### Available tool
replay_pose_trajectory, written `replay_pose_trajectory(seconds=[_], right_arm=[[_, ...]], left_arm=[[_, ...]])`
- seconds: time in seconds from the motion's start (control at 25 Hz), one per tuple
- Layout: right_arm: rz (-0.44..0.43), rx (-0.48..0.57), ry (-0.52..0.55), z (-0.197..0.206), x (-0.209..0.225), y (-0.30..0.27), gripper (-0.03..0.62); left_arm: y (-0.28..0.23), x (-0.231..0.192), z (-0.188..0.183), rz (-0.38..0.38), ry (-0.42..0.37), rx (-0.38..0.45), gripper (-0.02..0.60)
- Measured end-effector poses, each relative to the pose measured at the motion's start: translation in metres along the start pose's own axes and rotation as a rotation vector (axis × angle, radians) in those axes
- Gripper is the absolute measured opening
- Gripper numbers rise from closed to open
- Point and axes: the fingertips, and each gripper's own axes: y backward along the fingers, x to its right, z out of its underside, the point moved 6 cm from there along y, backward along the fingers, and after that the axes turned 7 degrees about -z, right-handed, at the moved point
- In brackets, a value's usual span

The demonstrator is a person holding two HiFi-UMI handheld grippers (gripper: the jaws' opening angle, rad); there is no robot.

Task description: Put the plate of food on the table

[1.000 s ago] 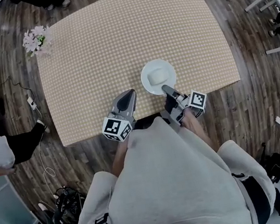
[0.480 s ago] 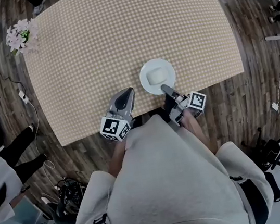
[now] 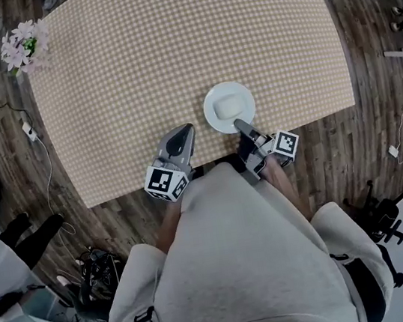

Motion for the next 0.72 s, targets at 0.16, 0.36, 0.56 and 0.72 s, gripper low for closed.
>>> replay_pose_trajectory(seconds=[0.16,0.36,0.56,0.72], right_arm=[[-0.001,-0.012,0.015,-0.011,-0.002,-0.018,0.017],[-0.002,-0.021,0.043,-0.039,-0.007,-0.044,0.017],[-0.020,-0.024,0.057,-0.069,-0.016,-0.091,0.017],[-0.039,-0.028,0.078,-0.090,-0.029,-0.132,0.018]], left_arm=[[-0.004,-0.008,-0.003,-0.006,0.003,-0.001,0.009],[-0.009,-0.012,-0.008,-0.005,0.006,-0.001,0.008],[-0.012,-0.015,-0.011,-0.015,0.017,0.004,0.008],[-0.012,-0.017,-0.012,-0.021,0.029,0.005,0.009]])
